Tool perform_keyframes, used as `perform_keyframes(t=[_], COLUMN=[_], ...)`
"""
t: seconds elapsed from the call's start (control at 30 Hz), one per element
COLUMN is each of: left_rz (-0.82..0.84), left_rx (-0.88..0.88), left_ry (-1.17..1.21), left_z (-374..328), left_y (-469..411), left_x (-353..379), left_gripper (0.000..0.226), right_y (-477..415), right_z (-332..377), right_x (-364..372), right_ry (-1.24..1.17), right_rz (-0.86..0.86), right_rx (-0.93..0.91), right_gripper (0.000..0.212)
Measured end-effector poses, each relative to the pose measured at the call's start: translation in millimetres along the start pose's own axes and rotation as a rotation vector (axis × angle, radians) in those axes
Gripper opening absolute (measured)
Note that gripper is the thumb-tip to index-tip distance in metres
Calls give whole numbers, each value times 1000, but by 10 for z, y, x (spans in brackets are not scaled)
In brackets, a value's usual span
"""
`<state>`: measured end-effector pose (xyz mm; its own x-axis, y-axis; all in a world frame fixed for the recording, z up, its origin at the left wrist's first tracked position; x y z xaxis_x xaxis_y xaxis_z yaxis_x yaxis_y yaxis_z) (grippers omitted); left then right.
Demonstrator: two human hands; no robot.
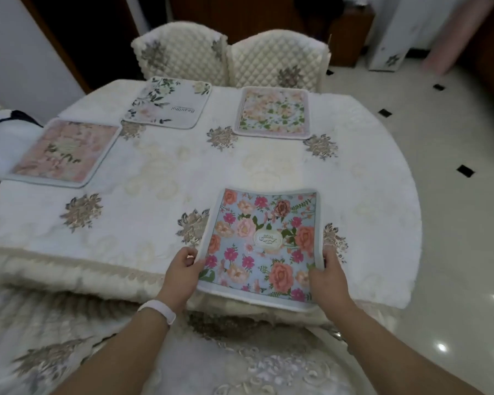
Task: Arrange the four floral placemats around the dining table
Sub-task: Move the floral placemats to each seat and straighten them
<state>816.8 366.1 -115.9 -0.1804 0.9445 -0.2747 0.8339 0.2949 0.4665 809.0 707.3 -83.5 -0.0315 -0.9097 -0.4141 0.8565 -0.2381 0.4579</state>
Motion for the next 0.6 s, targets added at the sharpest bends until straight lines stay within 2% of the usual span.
perform_keyframes(t=[0.33, 0.6], left_rz=[24, -59], left_rx=[-65, -182], left_ry=[76, 249], left_z=[-76, 177], left_y=[-102, 249], left_x=[397, 803], left_gripper=[11, 20], right_y=[119, 44], right_z=[-526, -876], right_x=[-98, -66], right_ry=[-75, -248], right_rz=[-118, -176], right_rx=[179, 332], right_gripper=[25, 21])
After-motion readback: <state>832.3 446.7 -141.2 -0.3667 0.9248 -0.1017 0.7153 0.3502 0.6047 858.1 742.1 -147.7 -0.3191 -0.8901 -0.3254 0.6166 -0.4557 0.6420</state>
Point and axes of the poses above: each hand's wrist, its own y-axis away from the middle knuckle, its own x-axis out of the palm, z = x × y, the point moved 10 cm from there along -y, towards the middle knuckle, and after that the axes turned 2 degrees about x, right-handed, at the moved point
